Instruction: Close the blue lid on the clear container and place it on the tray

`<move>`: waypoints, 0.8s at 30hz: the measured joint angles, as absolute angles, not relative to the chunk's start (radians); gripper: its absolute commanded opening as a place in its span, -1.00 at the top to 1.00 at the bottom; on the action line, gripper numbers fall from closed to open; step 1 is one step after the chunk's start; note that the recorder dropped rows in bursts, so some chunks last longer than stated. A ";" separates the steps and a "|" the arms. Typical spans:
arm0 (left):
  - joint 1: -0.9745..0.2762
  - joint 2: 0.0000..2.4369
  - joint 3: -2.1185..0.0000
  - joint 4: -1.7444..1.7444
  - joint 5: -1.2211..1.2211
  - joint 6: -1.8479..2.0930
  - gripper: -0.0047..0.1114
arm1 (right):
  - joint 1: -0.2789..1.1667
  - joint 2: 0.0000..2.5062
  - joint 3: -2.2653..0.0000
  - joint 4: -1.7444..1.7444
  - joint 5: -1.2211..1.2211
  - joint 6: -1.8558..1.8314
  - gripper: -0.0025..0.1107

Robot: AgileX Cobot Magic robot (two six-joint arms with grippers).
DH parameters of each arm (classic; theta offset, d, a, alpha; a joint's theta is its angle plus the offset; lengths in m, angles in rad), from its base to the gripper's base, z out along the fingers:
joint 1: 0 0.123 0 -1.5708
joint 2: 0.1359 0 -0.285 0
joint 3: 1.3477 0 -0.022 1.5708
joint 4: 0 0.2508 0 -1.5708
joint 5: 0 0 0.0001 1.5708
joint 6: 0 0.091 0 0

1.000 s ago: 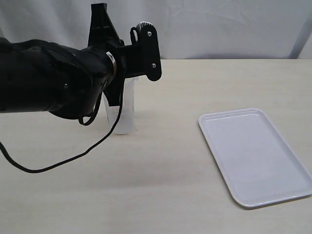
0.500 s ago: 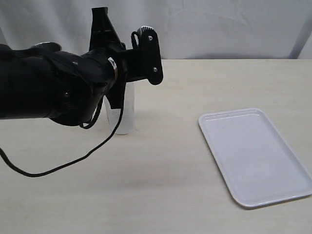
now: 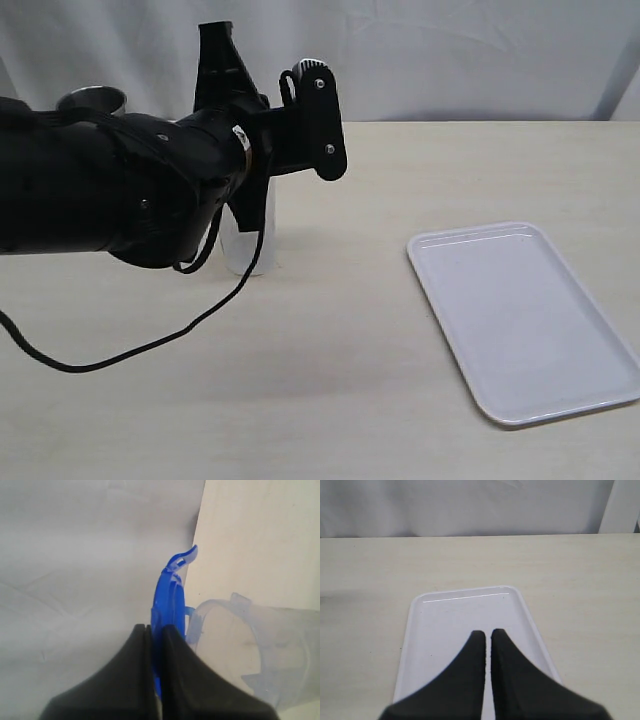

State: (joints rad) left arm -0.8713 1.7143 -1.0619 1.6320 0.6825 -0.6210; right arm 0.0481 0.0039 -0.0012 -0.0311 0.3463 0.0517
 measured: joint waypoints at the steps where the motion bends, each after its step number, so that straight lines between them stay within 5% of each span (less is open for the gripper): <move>1: -0.871 1.714 -1.062 1.628 0.681 -0.623 0.92 | 0.048 0.004 -0.001 -0.031 0.346 0.052 0.88; 24: -0.871 1.712 -0.965 1.651 0.654 -0.675 0.92 | 0.048 0.004 -0.001 -0.031 0.346 0.052 0.88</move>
